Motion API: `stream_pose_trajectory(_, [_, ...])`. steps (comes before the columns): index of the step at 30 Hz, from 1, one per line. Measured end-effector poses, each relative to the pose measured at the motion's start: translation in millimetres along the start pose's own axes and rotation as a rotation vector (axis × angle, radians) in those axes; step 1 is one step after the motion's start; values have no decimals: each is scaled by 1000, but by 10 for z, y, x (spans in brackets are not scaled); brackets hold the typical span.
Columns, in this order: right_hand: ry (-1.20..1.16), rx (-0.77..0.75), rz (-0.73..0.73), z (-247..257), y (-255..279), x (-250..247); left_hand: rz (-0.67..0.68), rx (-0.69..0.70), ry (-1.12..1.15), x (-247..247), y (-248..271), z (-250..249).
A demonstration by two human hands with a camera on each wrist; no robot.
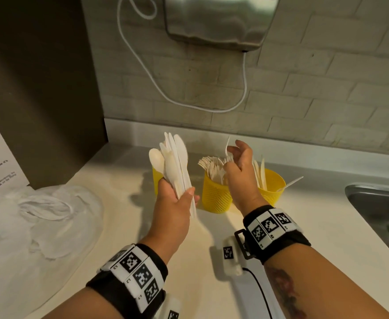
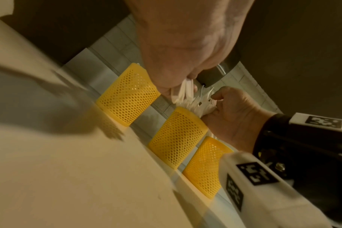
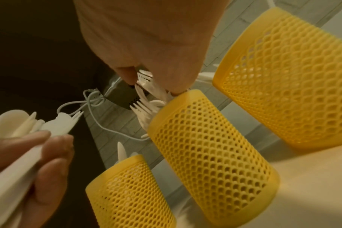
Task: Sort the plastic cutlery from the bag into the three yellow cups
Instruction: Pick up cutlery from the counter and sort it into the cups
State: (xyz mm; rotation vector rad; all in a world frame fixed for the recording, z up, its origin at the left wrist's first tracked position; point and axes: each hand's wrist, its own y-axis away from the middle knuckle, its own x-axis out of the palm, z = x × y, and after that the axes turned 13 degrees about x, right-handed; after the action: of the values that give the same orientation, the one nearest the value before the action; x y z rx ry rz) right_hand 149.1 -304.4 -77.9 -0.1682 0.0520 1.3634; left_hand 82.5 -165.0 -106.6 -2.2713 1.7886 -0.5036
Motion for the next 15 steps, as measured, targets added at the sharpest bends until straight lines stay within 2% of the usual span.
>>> stream_pose_trajectory(3, [90,-42,50,36,31,-35,68,-29,42,-8,-2,-8])
stream_pose_trajectory(6, [333,-84,104,44,41,-63,129,-51,80,-14,13,-5])
stream_pose_trajectory(9, [429,-218,22,110,116,-72,158,-70,112,-10,27,-10])
stream_pose_trajectory(11, [359,-360,-85,199,263,-36,164,-85,155,-10,19,-28])
stream_pose_trajectory(12, [314,-376,-106,225,354,1,176,-89,186,-12,17,-40])
stream_pose_trajectory(13, [271,-321,-75,235,425,48,198,-94,214,-16,13,-58])
stream_pose_trajectory(15, [206,-58,129,228,532,145,261,-107,246,-21,12,-90])
